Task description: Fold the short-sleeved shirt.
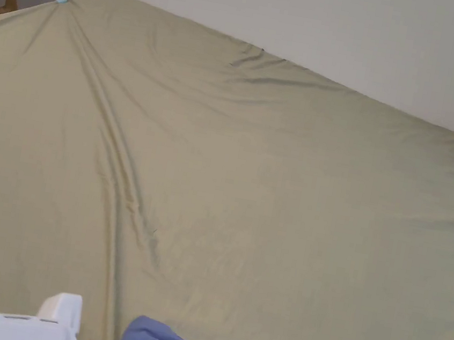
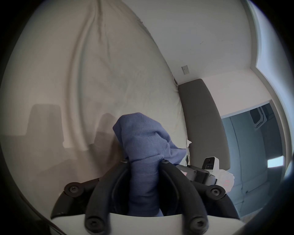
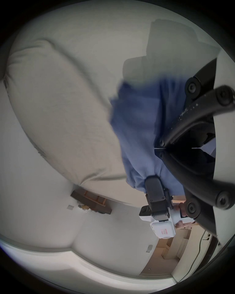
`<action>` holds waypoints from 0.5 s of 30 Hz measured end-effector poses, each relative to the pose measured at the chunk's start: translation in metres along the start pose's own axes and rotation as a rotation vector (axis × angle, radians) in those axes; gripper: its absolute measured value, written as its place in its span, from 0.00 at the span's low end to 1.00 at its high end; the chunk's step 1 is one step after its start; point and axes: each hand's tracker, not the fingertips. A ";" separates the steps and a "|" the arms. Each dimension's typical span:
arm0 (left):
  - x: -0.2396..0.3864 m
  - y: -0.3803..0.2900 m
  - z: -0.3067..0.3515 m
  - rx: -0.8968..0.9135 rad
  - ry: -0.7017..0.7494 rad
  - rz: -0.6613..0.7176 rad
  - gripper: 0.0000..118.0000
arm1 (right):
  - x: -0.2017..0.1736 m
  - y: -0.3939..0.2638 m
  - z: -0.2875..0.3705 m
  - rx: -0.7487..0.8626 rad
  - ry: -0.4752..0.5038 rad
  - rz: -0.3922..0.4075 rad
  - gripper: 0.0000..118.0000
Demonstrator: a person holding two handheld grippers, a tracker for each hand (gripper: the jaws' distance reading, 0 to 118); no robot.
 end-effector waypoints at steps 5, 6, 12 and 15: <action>-0.020 0.048 0.081 0.059 0.281 -0.074 0.20 | -0.009 0.008 0.037 0.093 -0.089 0.051 0.01; -0.025 0.058 0.095 0.077 0.331 -0.081 0.20 | -0.010 0.009 0.042 0.108 -0.103 0.056 0.01; -0.047 0.118 0.155 0.069 0.643 -0.121 0.20 | -0.011 0.013 0.058 0.154 -0.198 0.052 0.01; -0.048 0.142 0.167 0.055 0.792 -0.183 0.19 | -0.013 0.014 0.055 0.148 -0.247 0.055 0.01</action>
